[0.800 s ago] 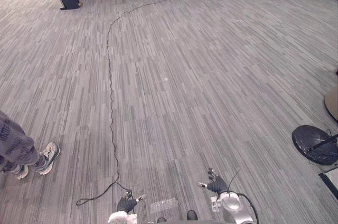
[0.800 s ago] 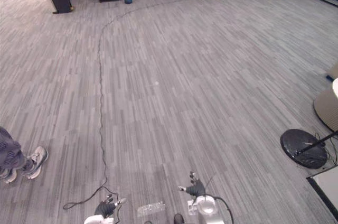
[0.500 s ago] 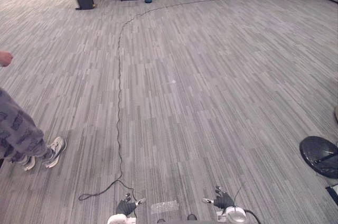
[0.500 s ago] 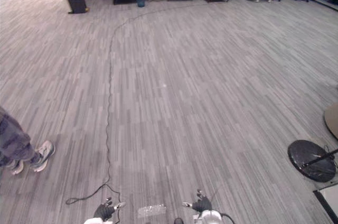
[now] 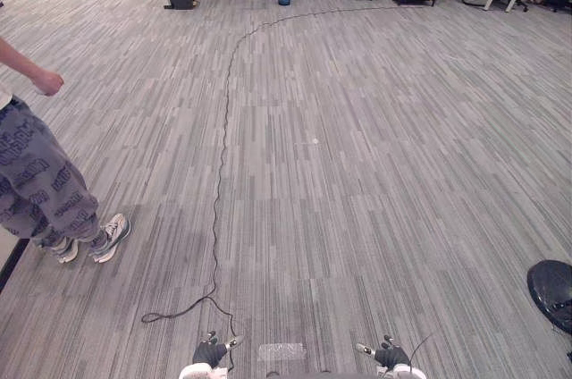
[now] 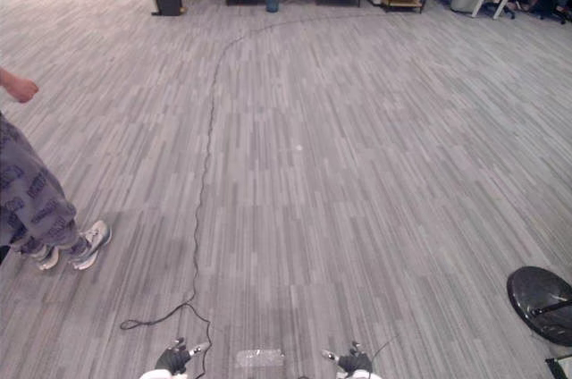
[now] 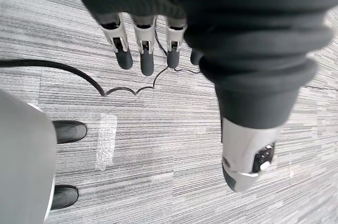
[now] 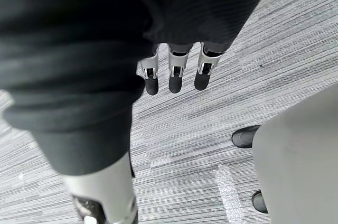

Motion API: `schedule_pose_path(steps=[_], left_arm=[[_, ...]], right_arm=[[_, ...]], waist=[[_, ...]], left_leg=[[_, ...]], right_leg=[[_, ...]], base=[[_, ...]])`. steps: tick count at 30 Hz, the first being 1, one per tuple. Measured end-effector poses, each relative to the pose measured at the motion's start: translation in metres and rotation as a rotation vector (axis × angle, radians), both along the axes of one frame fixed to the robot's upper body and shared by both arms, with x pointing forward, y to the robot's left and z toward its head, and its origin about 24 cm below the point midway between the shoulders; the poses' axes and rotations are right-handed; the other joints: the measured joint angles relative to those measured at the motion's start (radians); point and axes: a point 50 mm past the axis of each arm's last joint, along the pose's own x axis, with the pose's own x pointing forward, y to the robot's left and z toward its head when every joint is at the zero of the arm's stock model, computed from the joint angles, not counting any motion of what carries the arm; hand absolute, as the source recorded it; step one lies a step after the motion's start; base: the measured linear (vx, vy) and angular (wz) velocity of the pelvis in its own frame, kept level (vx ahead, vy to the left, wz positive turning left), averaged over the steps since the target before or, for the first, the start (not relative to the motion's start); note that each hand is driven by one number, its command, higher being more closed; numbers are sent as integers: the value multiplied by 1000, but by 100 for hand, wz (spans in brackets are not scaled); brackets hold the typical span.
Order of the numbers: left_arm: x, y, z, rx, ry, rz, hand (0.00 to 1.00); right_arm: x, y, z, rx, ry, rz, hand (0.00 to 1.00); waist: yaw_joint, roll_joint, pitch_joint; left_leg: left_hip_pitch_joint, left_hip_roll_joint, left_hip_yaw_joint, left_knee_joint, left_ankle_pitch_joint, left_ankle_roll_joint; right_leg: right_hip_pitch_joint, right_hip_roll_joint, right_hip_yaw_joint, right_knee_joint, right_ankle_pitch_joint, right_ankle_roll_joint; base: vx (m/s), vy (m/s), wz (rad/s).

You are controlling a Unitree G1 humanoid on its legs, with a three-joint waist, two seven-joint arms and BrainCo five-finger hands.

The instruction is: Pick up cushions and gather them together orderly.

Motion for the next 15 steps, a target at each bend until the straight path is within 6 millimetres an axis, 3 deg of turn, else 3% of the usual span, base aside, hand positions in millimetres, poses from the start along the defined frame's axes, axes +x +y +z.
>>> schedule_pose_path(steps=[15], left_arm=[[0,0,-1,-4,12,-2,0]], right_arm=[[-1,-1,-1,9,5,-29,0]], waist=[[0,1,3]], left_leg=[[10,2,-12,-6,-6,-9]], right_leg=[[15,0,-16,2,-16,-7]], base=[[-16,-15,2]])
